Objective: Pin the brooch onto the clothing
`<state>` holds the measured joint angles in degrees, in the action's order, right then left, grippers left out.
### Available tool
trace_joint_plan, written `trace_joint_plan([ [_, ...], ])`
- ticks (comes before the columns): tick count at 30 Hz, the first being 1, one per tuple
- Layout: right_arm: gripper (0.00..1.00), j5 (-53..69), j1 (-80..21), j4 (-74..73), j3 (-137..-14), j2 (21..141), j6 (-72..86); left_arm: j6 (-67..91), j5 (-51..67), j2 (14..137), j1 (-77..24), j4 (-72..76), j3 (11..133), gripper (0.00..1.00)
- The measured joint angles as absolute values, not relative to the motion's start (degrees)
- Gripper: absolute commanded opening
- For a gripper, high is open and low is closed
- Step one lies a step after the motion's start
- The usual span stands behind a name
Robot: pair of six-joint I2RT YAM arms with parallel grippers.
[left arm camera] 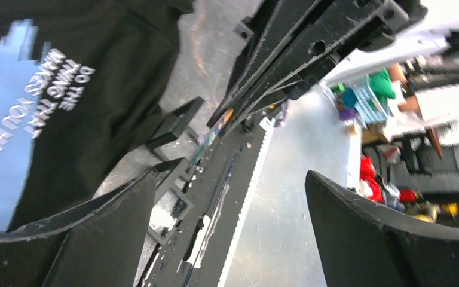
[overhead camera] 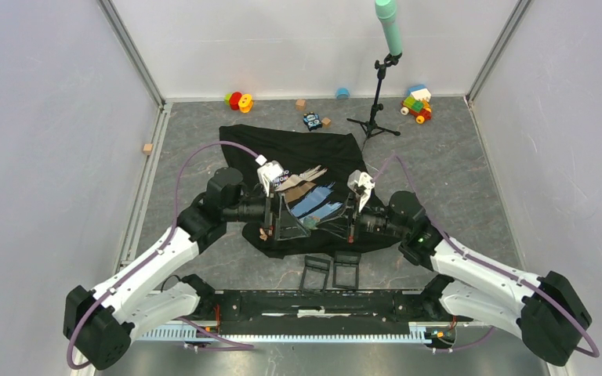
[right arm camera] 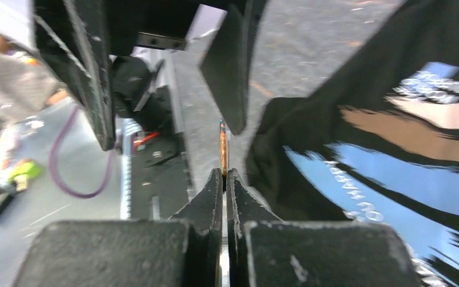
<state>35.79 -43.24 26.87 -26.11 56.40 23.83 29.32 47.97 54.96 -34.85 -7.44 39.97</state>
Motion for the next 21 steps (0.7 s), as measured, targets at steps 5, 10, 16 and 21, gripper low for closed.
trace_joint_plan([
  [5,0.0,20.4,-46.7,23.8,-23.6,52.5,13.6,33.0,34.5,52.9,-34.8,-11.9,42.2,1.0],
  [10,0.0,-4.1,-59.7,23.4,-22.4,51.4,0.4,47.1,29.5,52.6,-34.8,-2.8,39.1,1.0],
  [16,0.0,-26.0,-70.1,30.3,-22.2,54.7,-11.5,57.9,27.3,55.1,-34.8,4.4,35.6,0.95],
  [21,0.0,-36.2,-74.4,38.4,-22.1,58.1,-18.6,61.2,27.0,55.9,-34.9,7.6,35.5,0.83],
])
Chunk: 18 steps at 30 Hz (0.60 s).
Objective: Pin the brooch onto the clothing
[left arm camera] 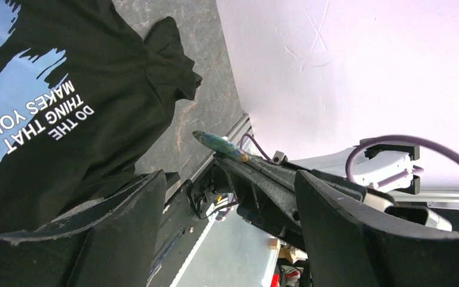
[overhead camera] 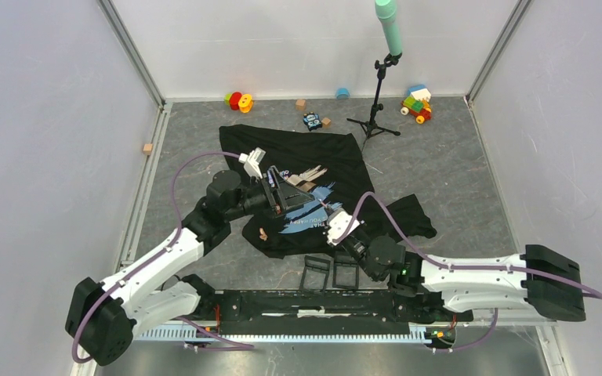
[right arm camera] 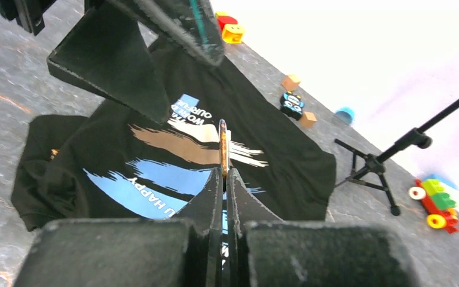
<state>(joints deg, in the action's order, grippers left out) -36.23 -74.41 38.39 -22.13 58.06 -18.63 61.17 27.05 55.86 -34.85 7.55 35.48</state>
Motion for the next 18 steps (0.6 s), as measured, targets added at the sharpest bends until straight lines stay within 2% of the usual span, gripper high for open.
trace_joint_plan([
  [6,0.0,-43.5,-78.5,43.4,-22.4,64.4,-26.3,63.9,27.0,58.0,-35.0,11.4,34.4,0.81],
  [11,0.0,-46.8,-80.5,45.6,-22.9,66.8,-30.8,65.0,27.1,60.2,-35.4,13.3,34.3,0.59],
  [18,0.0,-48.9,-81.8,47.3,-25.2,68.8,-33.8,66.5,27.1,61.9,-36.0,16.2,32.7,0.58],
])
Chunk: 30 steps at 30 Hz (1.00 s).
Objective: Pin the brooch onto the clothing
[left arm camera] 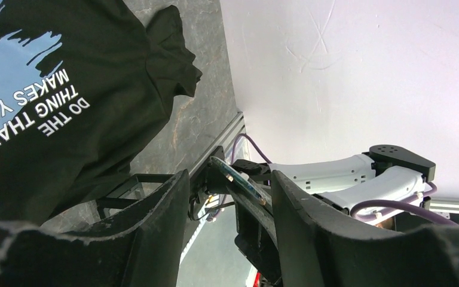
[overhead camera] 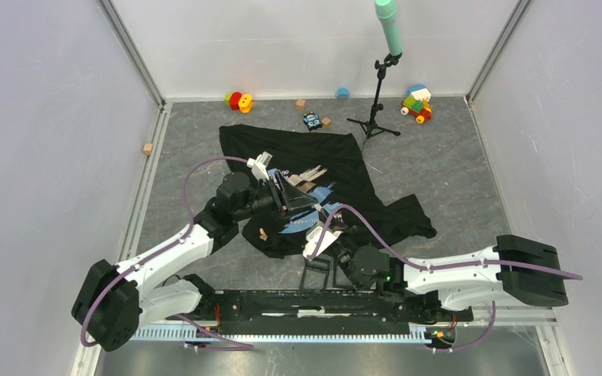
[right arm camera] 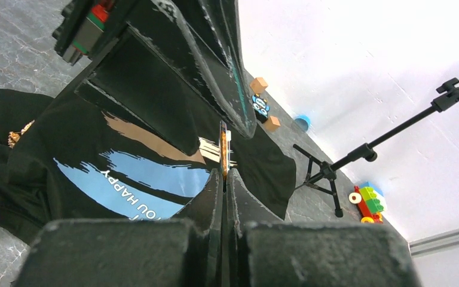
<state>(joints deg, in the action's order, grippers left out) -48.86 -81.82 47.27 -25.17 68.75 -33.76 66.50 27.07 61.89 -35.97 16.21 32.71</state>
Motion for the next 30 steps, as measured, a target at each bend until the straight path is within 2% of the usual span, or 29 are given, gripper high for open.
trace_joint_plan([
  [1,0.0,-49.1,-82.0,47.5,-25.3,69.1,-34.1,66.6,27.1,62.2,-36.0,16.5,32.7,0.56],
  [5,0.0,-49.8,-82.6,47.6,-25.7,70.6,-35.0,66.9,27.1,62.8,-36.5,17.1,32.6,0.36],
  [9,0.0,-50.7,-82.9,47.6,-25.9,71.5,-36.1,67.4,27.1,63.0,-36.7,17.8,32.4,0.28],
  [13,0.02,-51.7,-83.3,47.5,-26.2,72.4,-37.0,68.3,27.2,63.2,-36.8,18.6,32.4,0.05],
  [17,0.21,-53.3,-84.0,47.4,-26.2,73.1,-38.0,68.7,27.4,63.6,-37.1,18.9,32.4,0.02],
  [21,0.59,-55.7,-84.8,47.1,-26.2,73.1,-37.0,68.7,27.4,63.8,-37.1,19.1,32.4,0.02],
  [23,0.75,-56.5,-85.1,45.8,-26.2,72.6,-35.7,68.6,27.3,63.8,-37.1,19.7,32.4,0.02],
  [25,0.86,-57.2,-85.1,44.1,-26.2,71.4,-34.1,68.2,27.3,63.7,-36.8,19.9,32.4,0.02],
  [28,0.98,-57.2,-85.1,41.0,-25.7,67.2,-30.5,66.7,27.3,63.2,-35.7,19.8,32.4,0.02],
  [30,0.98,-56.6,-85.1,38.3,-25.1,63.4,-27.6,65.1,27.5,62.4,-34.6,19.5,32.4,0.02],
])
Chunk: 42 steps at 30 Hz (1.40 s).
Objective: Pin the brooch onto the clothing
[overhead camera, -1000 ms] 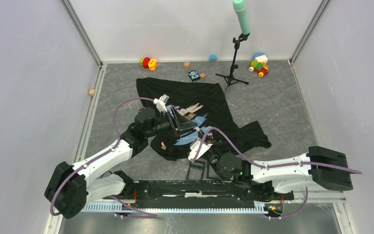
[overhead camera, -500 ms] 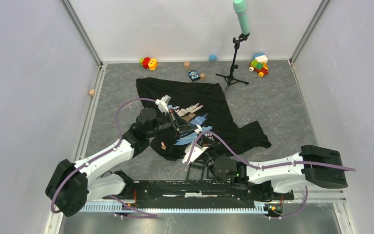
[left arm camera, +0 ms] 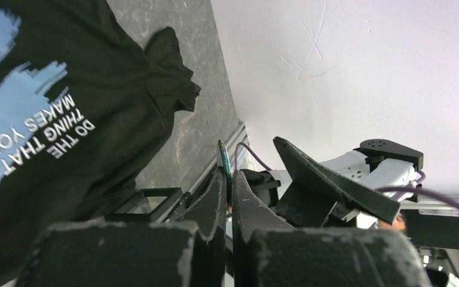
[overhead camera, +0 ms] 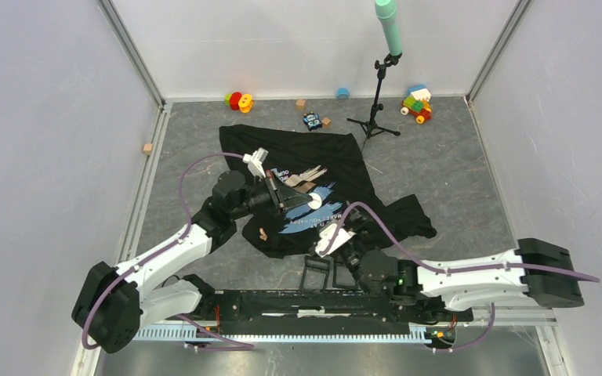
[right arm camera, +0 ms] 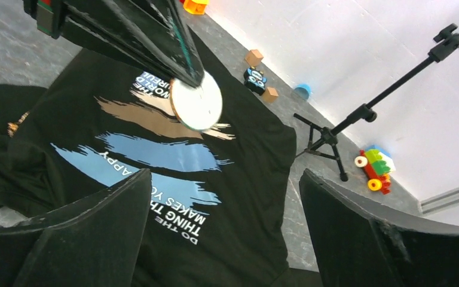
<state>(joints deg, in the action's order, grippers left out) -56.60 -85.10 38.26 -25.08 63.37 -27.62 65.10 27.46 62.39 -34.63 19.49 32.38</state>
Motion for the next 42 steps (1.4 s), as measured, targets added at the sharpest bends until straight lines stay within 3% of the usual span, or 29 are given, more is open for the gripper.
trace_joint_plan([
  [6,0.98,-45.5,-78.9,27.1,-24.9,55.0,-15.8,58.1,31.1,59.3,-31.5,17.5,33.2,0.02],
  [17,0.94,-1.3,-58.4,20.3,-23.5,45.5,4.0,39.0,42.6,52.4,-31.1,5.1,40.7,0.02],
  [25,0.72,20.5,-49.2,28.8,-22.5,43.7,18.3,31.4,51.0,51.3,-31.1,1.3,41.2,0.02],
  [34,0.48,31.8,-48.6,34.3,-22.9,49.9,27.3,29.0,55.9,52.3,-31.1,-0.2,41.2,0.02],
  [42,0.41,35.2,-48.6,39.2,-23.4,53.8,32.3,29.1,59.2,53.4,-31.2,1.0,41.1,0.02],
])
